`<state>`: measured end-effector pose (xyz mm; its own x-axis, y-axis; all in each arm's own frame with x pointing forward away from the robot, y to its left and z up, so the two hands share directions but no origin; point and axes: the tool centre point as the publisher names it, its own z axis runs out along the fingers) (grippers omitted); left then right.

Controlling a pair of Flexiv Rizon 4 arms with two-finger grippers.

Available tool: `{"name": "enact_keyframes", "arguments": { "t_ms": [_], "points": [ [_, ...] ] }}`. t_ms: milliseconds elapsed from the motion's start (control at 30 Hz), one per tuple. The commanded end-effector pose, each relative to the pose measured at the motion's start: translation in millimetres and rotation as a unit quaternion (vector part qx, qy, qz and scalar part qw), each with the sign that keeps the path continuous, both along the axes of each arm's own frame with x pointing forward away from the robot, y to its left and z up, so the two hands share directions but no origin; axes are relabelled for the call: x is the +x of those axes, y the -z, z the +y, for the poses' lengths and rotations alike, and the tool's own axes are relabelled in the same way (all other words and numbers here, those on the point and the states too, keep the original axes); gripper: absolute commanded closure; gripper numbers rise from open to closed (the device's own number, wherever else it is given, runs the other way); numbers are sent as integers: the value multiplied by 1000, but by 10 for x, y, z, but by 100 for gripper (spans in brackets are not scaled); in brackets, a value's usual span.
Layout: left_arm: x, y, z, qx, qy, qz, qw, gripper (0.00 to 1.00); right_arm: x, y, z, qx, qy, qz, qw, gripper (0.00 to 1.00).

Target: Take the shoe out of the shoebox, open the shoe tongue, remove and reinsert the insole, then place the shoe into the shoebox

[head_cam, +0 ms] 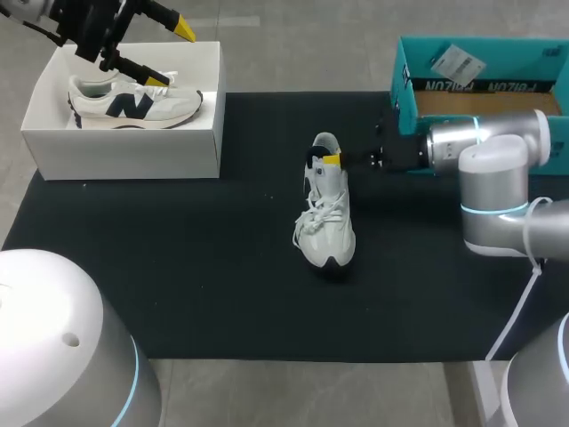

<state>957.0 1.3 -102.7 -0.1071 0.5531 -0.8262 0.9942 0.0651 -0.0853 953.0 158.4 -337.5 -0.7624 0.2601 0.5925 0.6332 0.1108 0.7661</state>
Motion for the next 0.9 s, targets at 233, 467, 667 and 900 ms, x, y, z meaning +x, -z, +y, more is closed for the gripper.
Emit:
{"name": "enact_keyframes", "arguments": {
  "t_ms": [233,467,667,900],
  "points": [
    [10,-4,1,2,1,0,1000,0,183,-199,-61,-18,0,-22,1000,54],
    [10,-4,1,2,1,0,1000,0,236,-183,-34,-23,-7,-19,1000,100],
    [10,-4,1,2,1,0,1000,0,165,-129,-4,-29,0,-1,1000,100],
    [10,-4,1,2,1,0,1000,0,7,-44,19,-44,5,38,998,100]
  ]
}}
